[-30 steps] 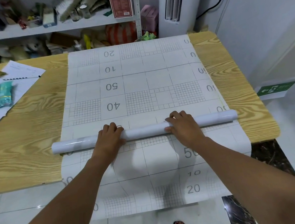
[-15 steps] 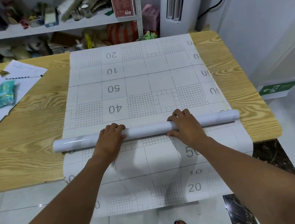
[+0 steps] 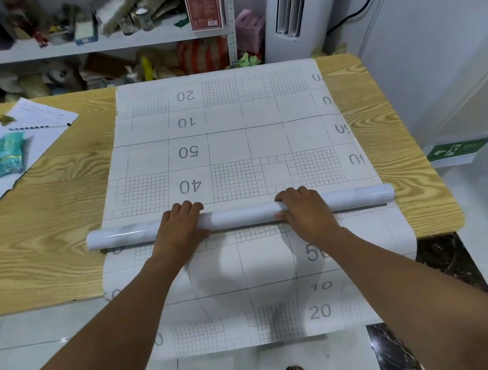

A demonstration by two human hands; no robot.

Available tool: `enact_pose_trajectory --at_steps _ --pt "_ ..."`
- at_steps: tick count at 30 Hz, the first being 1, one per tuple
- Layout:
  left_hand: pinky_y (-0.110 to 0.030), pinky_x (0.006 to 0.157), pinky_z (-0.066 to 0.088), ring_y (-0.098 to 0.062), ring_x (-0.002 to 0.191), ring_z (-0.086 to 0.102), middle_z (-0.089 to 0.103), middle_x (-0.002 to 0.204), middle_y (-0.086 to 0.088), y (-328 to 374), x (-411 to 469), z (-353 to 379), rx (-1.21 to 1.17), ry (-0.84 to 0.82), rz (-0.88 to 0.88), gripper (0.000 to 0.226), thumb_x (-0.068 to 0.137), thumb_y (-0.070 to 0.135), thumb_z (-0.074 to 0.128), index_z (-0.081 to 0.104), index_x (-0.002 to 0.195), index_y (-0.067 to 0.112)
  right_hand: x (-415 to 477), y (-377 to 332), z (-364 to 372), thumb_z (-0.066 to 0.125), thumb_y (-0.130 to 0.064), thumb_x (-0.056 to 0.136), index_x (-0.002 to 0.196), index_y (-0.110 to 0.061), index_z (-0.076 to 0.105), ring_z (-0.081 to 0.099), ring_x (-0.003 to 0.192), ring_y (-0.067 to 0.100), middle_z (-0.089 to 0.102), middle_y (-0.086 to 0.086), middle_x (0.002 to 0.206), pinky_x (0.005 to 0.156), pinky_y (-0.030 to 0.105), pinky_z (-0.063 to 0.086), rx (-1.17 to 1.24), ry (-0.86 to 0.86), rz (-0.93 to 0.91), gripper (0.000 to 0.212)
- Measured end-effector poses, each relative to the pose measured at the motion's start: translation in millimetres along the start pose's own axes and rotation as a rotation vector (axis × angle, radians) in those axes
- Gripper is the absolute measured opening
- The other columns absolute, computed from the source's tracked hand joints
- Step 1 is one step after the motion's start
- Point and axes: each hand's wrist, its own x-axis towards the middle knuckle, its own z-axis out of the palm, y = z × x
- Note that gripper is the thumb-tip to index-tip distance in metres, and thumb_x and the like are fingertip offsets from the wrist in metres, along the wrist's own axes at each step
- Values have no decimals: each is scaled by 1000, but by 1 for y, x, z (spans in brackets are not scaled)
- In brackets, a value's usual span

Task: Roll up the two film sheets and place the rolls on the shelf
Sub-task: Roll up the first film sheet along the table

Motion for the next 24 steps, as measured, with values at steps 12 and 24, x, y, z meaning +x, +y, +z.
enact_pose_trajectory --at_steps 12,24 --pt "-34 89 34 -27 104 43 50 115 -11 -4 1 0 22 -15 20 37 90 29 53 52 120 8 0 -2 -3 51 -55 86 132 -20 46 40 110 23 46 0 126 94 34 31 3 -33 5 57" --pt "-33 88 37 -25 104 48 55 118 -10 -3 3 -3 -11 -64 20 38 93 20 50 40 130 13 0 -3 -4 63 -37 84 120 -13 52 44 103 23 45 3 124 88 31 32 -17 -34 28 45"
